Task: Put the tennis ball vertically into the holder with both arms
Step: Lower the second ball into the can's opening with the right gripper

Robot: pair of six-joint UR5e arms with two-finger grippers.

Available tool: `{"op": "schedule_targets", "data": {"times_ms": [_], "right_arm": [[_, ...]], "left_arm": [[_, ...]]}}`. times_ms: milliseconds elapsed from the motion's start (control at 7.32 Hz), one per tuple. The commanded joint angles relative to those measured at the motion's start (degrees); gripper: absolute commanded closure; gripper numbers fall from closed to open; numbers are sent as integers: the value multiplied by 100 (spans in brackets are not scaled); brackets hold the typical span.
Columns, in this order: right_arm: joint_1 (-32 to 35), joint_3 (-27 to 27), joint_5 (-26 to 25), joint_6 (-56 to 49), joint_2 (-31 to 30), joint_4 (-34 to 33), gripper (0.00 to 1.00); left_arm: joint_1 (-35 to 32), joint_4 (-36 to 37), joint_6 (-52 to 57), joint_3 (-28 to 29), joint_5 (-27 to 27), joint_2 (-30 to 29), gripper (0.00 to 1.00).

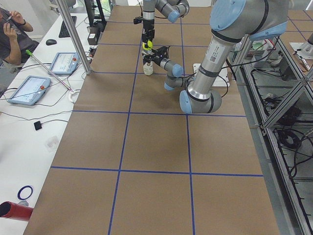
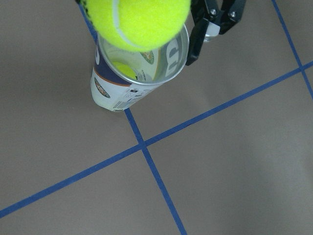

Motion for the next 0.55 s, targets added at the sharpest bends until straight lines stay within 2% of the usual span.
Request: {"op": "schedule_targets", "data": {"times_ms": [0,137,273,410], "right_arm": [[0,-82,-21,-7,31,1,100],[0,-99,-21,-7,31,1,85],[0,-100,-21,-7,31,1,30],[0,-100,-21,-7,31,1,2]], "left_arm": [[0,0,-2,0,0,0,14],[0,0,-2,0,0,-9,14],[0,0,-2,0,0,-9,14],[0,0,-2,0,0,-9,14]]}}
